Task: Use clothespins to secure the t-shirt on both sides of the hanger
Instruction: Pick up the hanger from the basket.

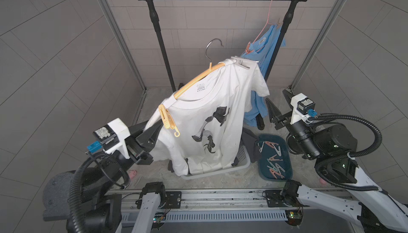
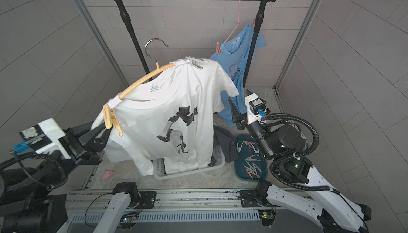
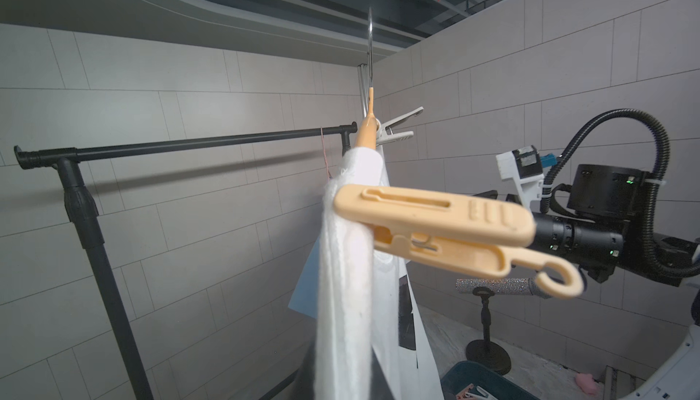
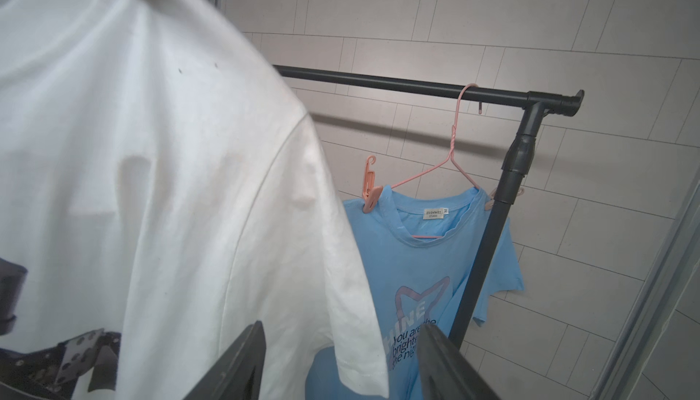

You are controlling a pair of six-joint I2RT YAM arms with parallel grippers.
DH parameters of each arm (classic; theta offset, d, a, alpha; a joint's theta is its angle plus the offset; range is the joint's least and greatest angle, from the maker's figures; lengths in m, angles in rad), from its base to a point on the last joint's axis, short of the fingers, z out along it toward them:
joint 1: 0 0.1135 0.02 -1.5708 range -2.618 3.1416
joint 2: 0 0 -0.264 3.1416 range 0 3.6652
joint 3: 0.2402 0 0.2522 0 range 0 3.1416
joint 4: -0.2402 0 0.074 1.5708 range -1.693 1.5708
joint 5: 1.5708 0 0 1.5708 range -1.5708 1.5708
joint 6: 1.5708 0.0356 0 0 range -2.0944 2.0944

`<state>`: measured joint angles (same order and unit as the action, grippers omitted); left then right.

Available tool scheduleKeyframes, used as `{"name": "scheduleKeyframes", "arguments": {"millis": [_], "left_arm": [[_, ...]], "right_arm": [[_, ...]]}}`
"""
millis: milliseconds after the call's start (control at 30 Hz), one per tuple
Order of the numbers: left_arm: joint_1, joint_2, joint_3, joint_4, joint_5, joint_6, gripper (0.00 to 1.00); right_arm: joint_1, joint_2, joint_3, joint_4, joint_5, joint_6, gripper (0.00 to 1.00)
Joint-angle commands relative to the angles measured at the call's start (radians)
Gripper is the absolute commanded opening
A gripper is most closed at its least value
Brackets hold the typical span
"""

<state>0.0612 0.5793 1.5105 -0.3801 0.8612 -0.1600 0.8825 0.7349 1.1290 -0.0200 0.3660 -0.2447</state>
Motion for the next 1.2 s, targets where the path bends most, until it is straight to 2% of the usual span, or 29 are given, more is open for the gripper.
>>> {"name": "scheduleKeyframes", "arguments": {"millis": [0, 200, 333, 467, 533, 667, 800, 867, 900, 1000, 1167], "left_arm": [[-0.032, 0.051, 0.118, 0.088, -0.077, -0.011, 0.0], [-0.077, 0.159, 0.287, 0.016, -0.176, 0.031, 0.0], [-0.086, 0.236, 0.346, 0.017, -0.263, 0.02, 0.0], [-0.087, 0.284, 0.369, 0.0, -0.336, -0.009, 0.0], [-0.086, 0.291, 0.364, 0.01, -0.326, -0.035, 0.0], [-0.086, 0.278, 0.355, 0.011, -0.333, -0.043, 0.0], [-0.087, 0.253, 0.361, -0.006, -0.34, -0.045, 0.0], [-0.089, 0.24, 0.354, -0.015, -0.344, -0.049, 0.0], [-0.09, 0.231, 0.345, -0.018, -0.347, -0.051, 0.0], [-0.093, 0.206, 0.305, -0.039, -0.366, -0.05, 0.0], [-0.095, 0.141, 0.225, -0.062, -0.368, -0.032, 0.0]], "right_arm": [[0.0, -0.027, -0.023, -0.02, -0.037, 0.075, 0.68], [0.0, -0.024, -0.069, -0.081, -0.209, 0.21, 0.75], [0.001, 0.02, -0.087, -0.116, -0.442, 0.3, 0.78], [0.009, 0.087, -0.11, -0.109, -0.599, 0.383, 0.82], [0.027, 0.136, -0.13, -0.1, -0.636, 0.389, 0.83], [0.096, 0.242, -0.145, -0.099, -0.592, 0.363, 0.82], [0.166, 0.346, -0.14, -0.082, -0.495, 0.328, 0.7], [0.182, 0.381, -0.137, -0.034, -0.462, 0.326, 0.56], [0.187, 0.395, -0.132, -0.008, -0.449, 0.325, 0.44], [0.191, 0.423, -0.096, 0.052, -0.423, 0.333, 0.0], [0.197, 0.431, -0.015, 0.138, -0.435, 0.345, 0.0]]}}
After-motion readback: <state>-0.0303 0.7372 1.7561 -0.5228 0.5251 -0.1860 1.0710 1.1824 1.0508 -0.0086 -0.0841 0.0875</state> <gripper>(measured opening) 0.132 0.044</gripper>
